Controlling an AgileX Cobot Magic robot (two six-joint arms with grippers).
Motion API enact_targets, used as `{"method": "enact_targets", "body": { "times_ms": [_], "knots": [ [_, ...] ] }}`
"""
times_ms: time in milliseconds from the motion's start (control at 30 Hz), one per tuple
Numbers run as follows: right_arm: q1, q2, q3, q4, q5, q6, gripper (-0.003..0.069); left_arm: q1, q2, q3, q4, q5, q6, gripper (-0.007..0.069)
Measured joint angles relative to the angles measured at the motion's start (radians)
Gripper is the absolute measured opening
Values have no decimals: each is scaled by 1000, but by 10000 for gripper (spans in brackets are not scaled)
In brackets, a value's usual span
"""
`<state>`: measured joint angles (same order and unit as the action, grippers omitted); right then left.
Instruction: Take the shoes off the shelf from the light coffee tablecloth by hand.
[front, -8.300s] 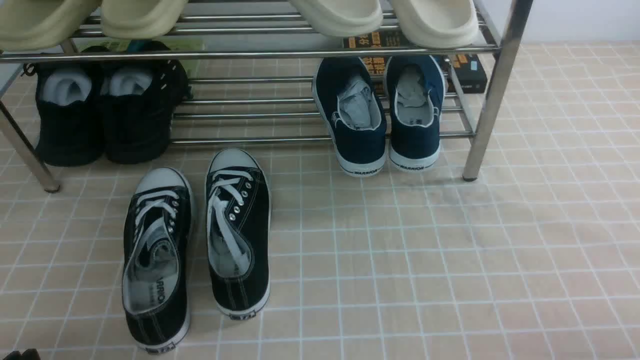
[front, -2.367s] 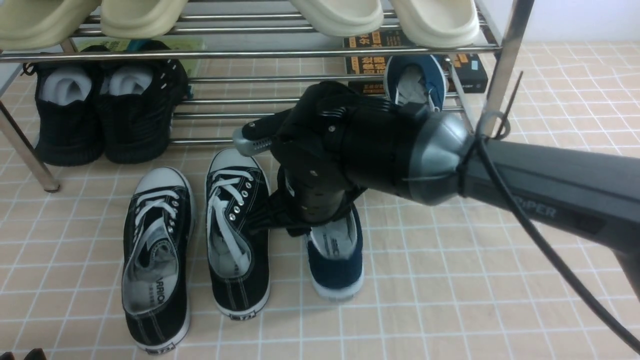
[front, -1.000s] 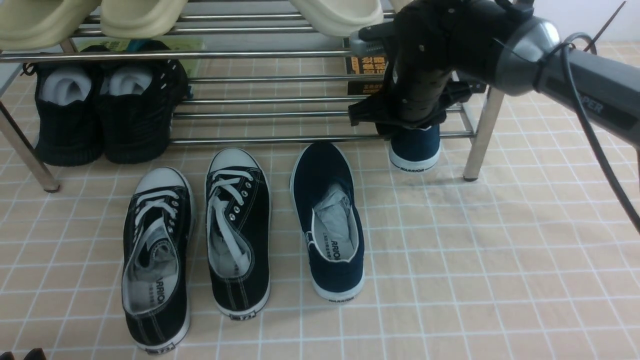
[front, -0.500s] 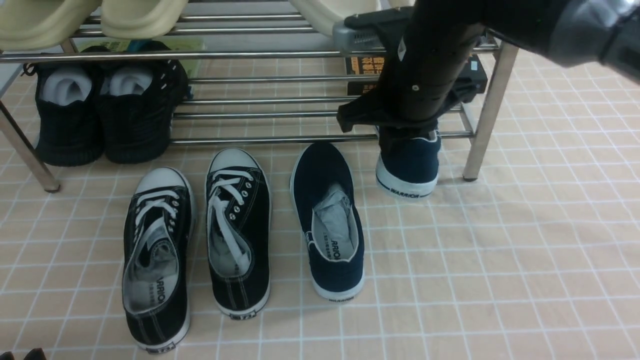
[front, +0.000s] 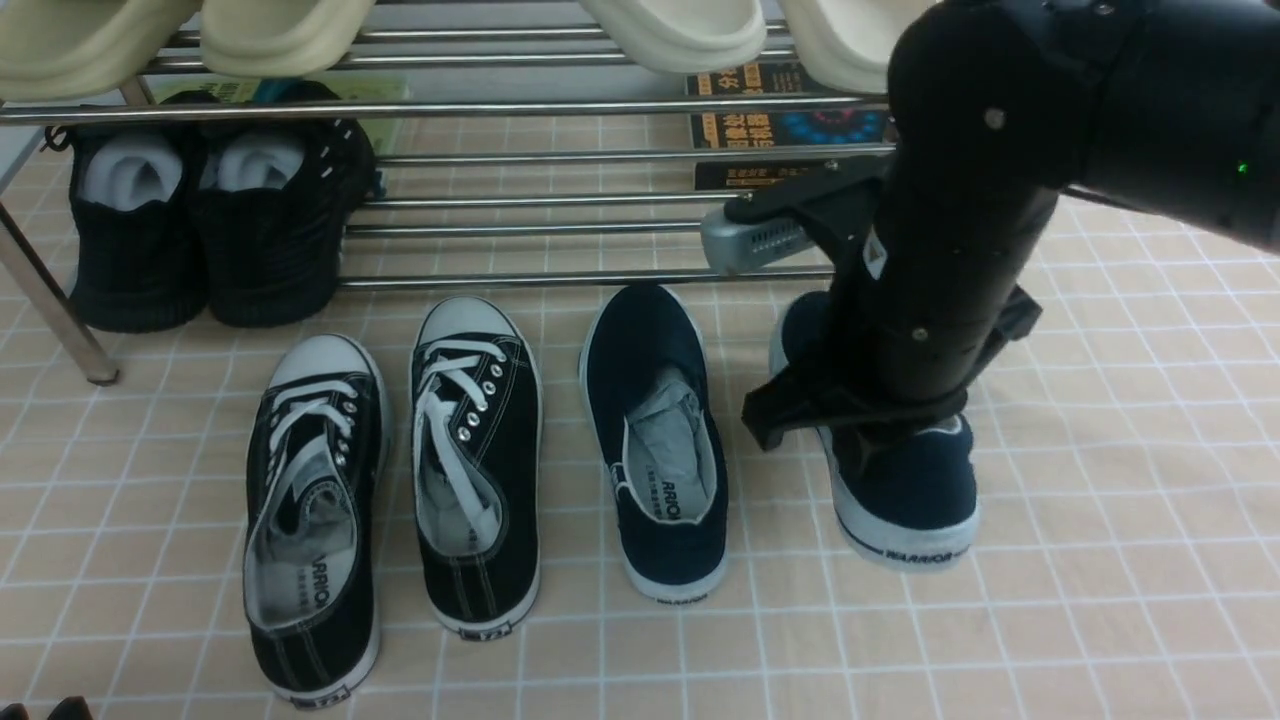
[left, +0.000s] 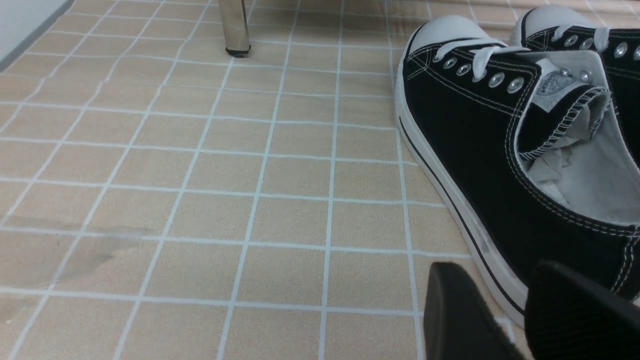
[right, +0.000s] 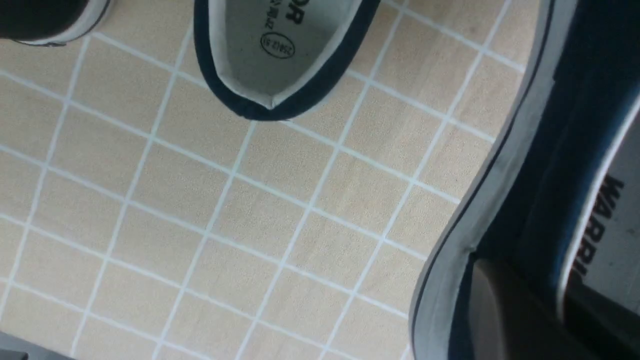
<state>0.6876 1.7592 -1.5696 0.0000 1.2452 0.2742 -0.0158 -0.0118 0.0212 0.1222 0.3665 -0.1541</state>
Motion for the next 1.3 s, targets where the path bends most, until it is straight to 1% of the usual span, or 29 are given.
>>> {"method": "enact_targets", "body": {
  "times_ms": [167,433,533,700,767,867,1000,1033,1067,1100,1200,1267,1300],
  "knots": [
    [4,42,1,-11,-50,0,24,0,0,0,0,0,0,242],
    [2,147,1,-97,-215,0,25,0,0,0,0,0,0,242],
    [2,170,1,-128,-244,3,27,0,0,0,0,0,0,242],
    [2,199,1,-171,-261,54,39,0,0,0,0,0,0,242],
    [2,209,1,-185,-261,69,66,0,0,0,1,0,0,242],
    [2,209,0,-191,-265,77,143,0,0,0,1,0,0,242],
    [2,203,-3,-200,-254,79,303,0,0,0,2,0,0,242],
    [2,203,-3,-200,-252,79,318,0,0,0,2,0,0,242],
    [2,189,-3,-200,-224,78,363,0,0,0,2,0,0,242],
    [2,180,-3,-200,-208,76,381,0,0,0,2,0,0,242],
    [2,133,-3,-200,-137,73,388,0,0,0,2,0,0,242],
    [2,97,-3,-200,-90,69,362,0,0,0,2,0,0,242],
    [2,79,-3,-200,-69,61,337,0,0,0,2,0,0,242]
  ]
}}
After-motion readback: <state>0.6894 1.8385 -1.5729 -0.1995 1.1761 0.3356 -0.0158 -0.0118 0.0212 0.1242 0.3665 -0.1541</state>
